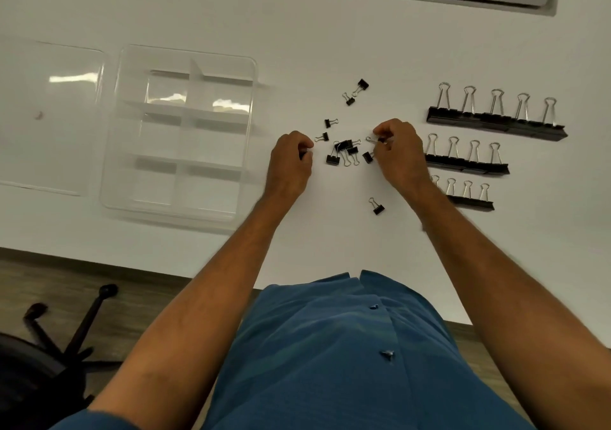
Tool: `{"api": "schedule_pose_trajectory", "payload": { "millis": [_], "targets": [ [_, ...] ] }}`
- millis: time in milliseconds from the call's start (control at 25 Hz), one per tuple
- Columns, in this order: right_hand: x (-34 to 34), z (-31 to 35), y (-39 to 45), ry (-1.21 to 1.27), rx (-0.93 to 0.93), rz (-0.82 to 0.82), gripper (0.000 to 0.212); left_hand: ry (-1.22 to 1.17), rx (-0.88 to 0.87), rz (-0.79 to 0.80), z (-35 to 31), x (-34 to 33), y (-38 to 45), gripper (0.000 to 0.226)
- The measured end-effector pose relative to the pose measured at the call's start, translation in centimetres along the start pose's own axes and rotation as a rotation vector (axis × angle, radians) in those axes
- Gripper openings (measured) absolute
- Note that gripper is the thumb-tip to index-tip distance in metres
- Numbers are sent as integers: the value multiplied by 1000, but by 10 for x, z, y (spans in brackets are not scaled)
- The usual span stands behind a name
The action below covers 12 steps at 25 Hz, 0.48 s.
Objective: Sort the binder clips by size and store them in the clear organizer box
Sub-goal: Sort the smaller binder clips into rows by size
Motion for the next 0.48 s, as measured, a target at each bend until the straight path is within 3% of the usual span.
{"api": "schedule_pose_trajectory", "payload": {
  "millis": [160,240,480],
  "targets": [
    [-10,15,-11,-211,215,-52,30,-149,129,-29,2,0,-11,27],
    [-23,23,-18,-340,314,6,33,-196,181,-20,2,-2,-14,33],
    [-42,28,-19,-425,338,6,25,-129,175,6,-13,-10,-7,18]
  ]
}}
Point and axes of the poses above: each hand's wrist, its own y-axis towards the middle knuckle, its own x-axis out of the back of the hand, z = x × y, the point moved 3 cm from there along y, towards the middle knuckle, and after that the axes turned 7 degrees about -x, right-handed, at the moved point
